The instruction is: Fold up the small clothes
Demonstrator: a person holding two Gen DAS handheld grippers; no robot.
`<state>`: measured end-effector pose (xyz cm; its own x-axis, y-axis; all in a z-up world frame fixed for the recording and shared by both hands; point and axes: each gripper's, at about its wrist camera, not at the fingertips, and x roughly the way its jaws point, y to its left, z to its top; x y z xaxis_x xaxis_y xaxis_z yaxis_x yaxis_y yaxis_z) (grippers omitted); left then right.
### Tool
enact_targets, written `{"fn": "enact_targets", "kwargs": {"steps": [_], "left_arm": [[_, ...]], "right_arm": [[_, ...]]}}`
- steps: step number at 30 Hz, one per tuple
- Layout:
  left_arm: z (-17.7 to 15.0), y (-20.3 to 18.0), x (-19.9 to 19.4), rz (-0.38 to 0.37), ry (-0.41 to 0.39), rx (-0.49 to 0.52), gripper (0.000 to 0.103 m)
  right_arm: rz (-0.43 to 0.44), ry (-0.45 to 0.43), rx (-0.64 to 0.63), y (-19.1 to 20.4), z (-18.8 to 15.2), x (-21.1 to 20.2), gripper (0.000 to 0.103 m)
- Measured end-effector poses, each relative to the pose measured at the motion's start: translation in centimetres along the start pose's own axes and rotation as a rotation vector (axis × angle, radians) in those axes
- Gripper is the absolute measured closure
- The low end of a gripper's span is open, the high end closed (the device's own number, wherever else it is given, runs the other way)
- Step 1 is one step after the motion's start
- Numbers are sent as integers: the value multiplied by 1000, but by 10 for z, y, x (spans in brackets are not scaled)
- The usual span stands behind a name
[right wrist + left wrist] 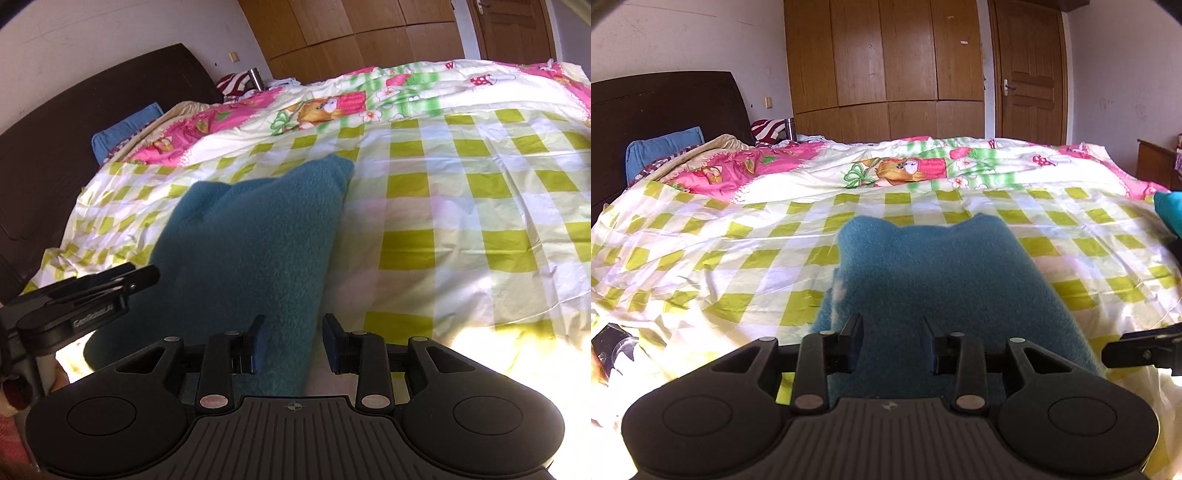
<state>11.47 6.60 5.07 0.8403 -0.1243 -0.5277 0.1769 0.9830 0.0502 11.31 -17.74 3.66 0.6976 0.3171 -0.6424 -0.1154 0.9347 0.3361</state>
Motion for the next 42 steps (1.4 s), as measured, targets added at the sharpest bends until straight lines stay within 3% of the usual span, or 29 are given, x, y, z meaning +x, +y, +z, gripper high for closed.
{"fn": "enact_targets", "kwargs": {"steps": [4, 9, 12, 14, 17, 20, 22, 25, 27, 33, 38, 42], "left_arm": [[8, 9, 9, 35, -15, 8, 55], [18, 37, 37, -76, 74, -164, 55], [4, 31, 45, -72, 113, -85, 49], [-4, 27, 45, -42, 97, -23, 43], [0, 37, 38, -80, 97, -77, 42], [-6, 43, 44, -83, 123, -64, 30], [-14, 50, 53, -81, 127, -89, 13], [-21, 72, 67, -145, 174, -257, 7], [-25, 79, 72, -171, 194, -343, 7], [-16, 59, 74, -194, 178, -318, 16], [8, 31, 95, -257, 153, -272, 21], [36, 0, 134, -258, 139, -192, 21]], "right_arm": [[-11, -24, 33, -10, 18, 23, 66], [74, 2, 133, -21, 35, 58, 49], [82, 11, 125, -21, 37, 71, 32], [90, 15, 151, -24, 36, 69, 32], [80, -15, 120, -27, 32, 56, 28], [140, 34, 114, -27, 32, 67, 27], [187, 67, 153, -27, 32, 82, 25], [257, 118, 243, -29, 29, 105, 18], [271, 122, 282, -31, 28, 111, 18], [260, 109, 310, -43, 32, 94, 35], [161, 45, 308, -63, 58, 84, 36], [79, 42, 303, -88, 86, 103, 34]]}}
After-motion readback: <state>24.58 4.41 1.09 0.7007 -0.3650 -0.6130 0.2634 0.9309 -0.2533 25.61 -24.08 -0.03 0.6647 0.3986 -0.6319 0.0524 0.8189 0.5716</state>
